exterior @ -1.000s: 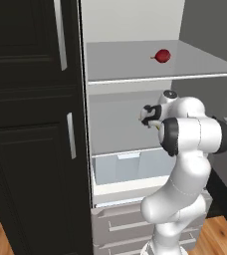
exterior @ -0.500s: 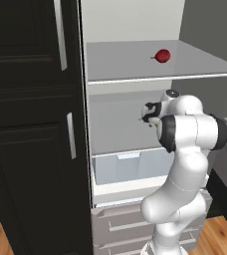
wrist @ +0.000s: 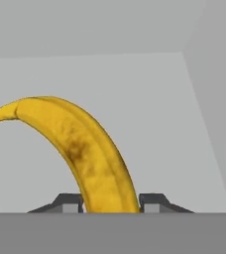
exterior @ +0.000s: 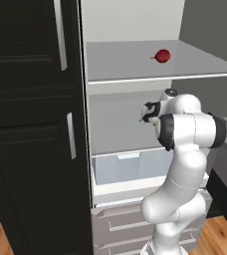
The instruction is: Pick the pear and banana from the fridge and place them inside the tupperware on the counter.
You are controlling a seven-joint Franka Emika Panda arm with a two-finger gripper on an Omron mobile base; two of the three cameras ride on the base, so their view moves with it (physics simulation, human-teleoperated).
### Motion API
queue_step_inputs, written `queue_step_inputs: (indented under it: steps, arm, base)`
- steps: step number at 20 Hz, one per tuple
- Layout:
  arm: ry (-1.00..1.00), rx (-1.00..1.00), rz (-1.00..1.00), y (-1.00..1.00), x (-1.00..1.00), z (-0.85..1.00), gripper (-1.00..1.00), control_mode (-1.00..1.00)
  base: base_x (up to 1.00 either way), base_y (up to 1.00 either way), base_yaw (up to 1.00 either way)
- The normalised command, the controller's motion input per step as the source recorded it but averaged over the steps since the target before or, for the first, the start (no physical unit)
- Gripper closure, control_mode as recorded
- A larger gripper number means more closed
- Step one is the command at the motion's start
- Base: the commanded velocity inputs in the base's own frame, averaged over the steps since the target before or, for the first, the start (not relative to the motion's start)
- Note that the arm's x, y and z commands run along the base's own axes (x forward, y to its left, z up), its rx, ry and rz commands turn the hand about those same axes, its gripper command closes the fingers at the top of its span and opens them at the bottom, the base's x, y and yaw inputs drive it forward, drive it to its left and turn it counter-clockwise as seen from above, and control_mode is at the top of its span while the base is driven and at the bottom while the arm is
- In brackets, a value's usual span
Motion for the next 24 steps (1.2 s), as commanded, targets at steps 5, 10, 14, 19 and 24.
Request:
queue_step_inputs:
  steps: [5,10,14,19,24]
  arm:
    - [0.02,0.00,0.00,0.00,-0.02,-0.09,1.00,-1.00]
    - [-0.24,0.00,-0.04,0.00,-0.62,0.00,1.00,-1.00]
    - [-0.47,0.00,-0.03,0.00,-0.92,0.24,1.00,-1.00]
    - [-0.35,0.00,0.00,0.00,-0.87,0.63,1.00,-1.00]
    - [-0.01,0.00,0.00,0.00,-0.65,0.96,1.00,-1.00]
  base:
    - [0.00,0.00,0.00]
    - [0.00,0.00,0.00]
    - [0.00,0.00,0.00]
    - [0.00,0.00,0.00]
    - [0.00,0.00,0.00]
